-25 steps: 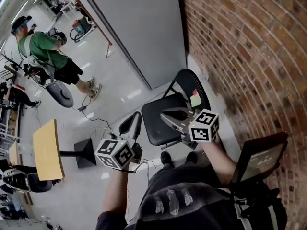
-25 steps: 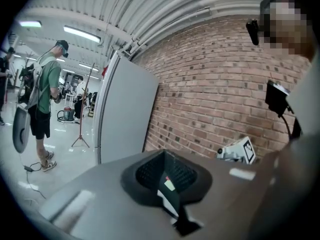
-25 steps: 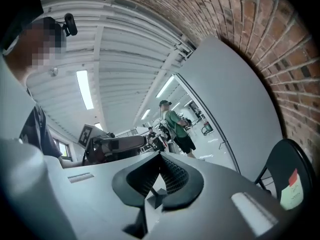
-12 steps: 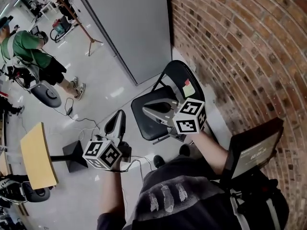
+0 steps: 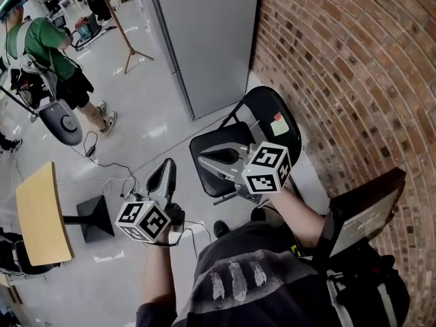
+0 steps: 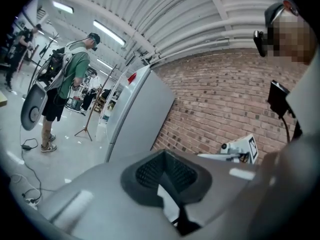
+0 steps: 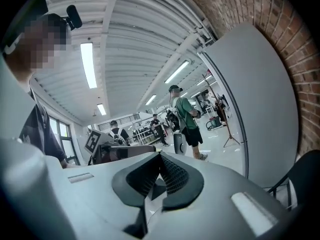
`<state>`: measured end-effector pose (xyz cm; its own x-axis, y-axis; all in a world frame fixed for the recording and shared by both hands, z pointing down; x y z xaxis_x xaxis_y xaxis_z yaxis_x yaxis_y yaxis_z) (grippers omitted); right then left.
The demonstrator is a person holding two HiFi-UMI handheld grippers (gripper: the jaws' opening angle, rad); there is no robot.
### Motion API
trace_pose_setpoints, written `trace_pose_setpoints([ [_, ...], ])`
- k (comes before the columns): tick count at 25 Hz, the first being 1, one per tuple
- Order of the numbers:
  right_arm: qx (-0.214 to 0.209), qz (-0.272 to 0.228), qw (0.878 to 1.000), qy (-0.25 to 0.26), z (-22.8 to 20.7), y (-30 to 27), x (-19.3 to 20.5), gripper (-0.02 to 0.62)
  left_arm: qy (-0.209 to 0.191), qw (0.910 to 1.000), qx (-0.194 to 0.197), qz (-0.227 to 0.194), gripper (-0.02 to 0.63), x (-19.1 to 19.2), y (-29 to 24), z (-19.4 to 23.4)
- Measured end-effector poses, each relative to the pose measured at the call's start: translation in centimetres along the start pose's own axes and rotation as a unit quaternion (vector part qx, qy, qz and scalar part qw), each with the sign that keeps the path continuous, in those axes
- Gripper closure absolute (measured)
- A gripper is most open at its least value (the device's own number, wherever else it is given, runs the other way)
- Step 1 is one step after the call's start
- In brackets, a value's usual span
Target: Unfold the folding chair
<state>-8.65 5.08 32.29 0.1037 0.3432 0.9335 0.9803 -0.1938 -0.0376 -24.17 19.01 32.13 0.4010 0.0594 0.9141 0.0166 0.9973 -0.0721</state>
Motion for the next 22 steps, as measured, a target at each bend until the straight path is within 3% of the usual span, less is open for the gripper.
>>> trace_pose_setpoints([
  [9,0.006,0.023,1.000,-0.003,3.5,-1.9,2.3,0.593,0.026,0.9996,0.013,0.003,0.606,1.2,2.6,2.5],
  [22,-0.022,-0.035,0.999,-0.005,5.6,2.8,1.0,0.592,-0.007,0.9997,0.018,0.018,0.606,2.2,2.4,-2.8],
])
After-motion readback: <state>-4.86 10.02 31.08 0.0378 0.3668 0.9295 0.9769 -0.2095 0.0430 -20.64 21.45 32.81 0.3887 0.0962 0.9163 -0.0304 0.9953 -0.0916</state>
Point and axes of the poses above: the fingertips, and each gripper's own axes: y backward along the fingers, z to its left, x out of its underside, the point moved 9 cm from there along y, backward along the fingers, and after that the axes turned 5 degrees about -z, right-handed, at the moved point
